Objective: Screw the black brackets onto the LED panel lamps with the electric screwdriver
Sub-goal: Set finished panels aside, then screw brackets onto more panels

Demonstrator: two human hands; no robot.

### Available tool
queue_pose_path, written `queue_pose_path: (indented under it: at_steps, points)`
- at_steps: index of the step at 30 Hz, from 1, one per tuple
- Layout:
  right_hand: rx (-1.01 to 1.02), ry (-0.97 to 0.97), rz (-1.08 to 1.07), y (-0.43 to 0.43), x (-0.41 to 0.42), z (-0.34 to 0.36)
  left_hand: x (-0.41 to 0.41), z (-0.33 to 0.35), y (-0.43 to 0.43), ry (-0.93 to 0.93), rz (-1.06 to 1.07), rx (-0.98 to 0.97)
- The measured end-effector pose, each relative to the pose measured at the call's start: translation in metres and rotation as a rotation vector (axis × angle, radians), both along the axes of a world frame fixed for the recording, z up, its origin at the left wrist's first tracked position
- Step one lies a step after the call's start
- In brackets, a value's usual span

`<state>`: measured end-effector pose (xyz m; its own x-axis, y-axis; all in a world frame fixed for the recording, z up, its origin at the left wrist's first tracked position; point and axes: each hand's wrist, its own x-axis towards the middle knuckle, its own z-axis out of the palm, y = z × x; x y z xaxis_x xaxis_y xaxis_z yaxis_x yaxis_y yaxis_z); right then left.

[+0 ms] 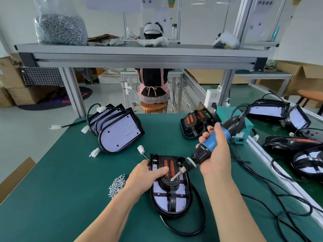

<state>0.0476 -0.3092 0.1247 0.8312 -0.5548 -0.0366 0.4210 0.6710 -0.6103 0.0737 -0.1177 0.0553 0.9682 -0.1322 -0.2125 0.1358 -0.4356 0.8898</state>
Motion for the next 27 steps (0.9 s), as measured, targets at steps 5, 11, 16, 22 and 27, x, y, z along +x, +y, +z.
queue_pose_path:
  at_steps: [5, 11, 16, 22, 27]
  points:
    - [0.353, 0.121, -0.029, -0.023, 0.003, -0.057, -0.001, 0.0, 0.001, -0.008, 0.001, 0.006]
    - [0.313, 0.119, 0.182, -0.032, 0.006, -0.09, -0.002, -0.003, 0.001, -0.031, 0.014, 0.055]
    - [0.378, 0.13, 0.148, -0.034, 0.009, -0.091, -0.004, -0.002, 0.004, -0.122, 0.067, 0.185]
    - [0.46, 0.107, 0.113, -0.032, 0.007, -0.085, -0.011, 0.0, 0.024, -0.436, 0.284, 0.341]
    - [0.397, 0.136, 0.097, -0.031, 0.006, -0.086, -0.017, -0.009, 0.055, -0.527, 0.34, 0.698]
